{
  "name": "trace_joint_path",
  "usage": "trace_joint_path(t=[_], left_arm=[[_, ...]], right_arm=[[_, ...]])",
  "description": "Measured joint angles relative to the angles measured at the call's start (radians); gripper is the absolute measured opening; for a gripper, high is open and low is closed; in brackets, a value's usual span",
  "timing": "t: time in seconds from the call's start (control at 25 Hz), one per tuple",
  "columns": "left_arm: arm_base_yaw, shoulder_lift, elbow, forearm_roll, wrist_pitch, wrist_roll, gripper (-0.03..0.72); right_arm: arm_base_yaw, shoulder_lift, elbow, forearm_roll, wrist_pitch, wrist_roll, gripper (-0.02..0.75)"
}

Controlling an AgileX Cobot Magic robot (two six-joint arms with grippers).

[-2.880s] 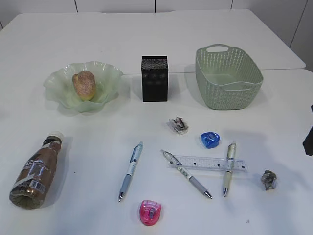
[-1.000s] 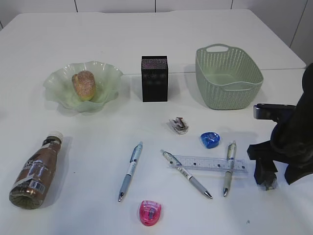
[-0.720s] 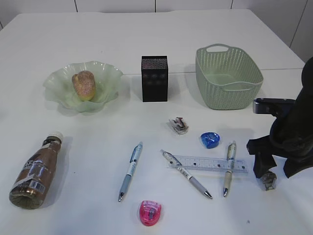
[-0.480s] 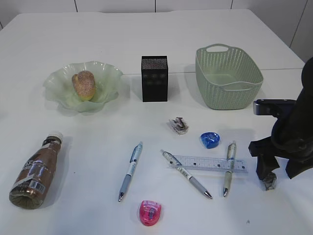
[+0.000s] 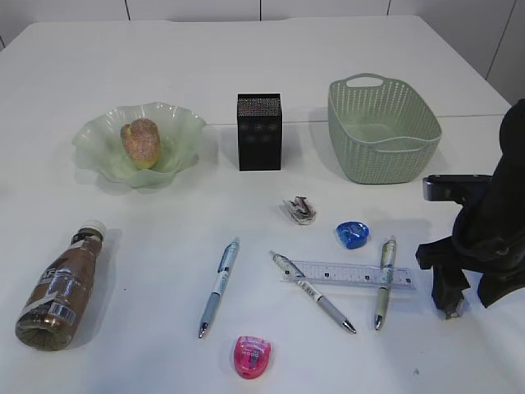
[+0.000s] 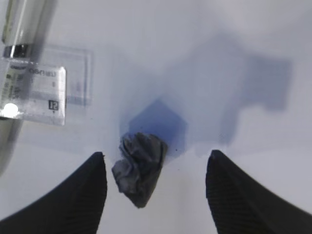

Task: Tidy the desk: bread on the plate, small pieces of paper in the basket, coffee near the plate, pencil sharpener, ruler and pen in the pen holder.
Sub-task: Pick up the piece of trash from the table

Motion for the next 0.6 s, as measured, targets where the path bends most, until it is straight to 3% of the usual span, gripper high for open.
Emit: trace_joint_path(t=[0.6], left_arm=[[0.000,0.000,0.000,0.021,0.000,0.000,0.467]], right_arm=[[0.000,0.014,-0.005,0.013,0.004,0.001,0.482]])
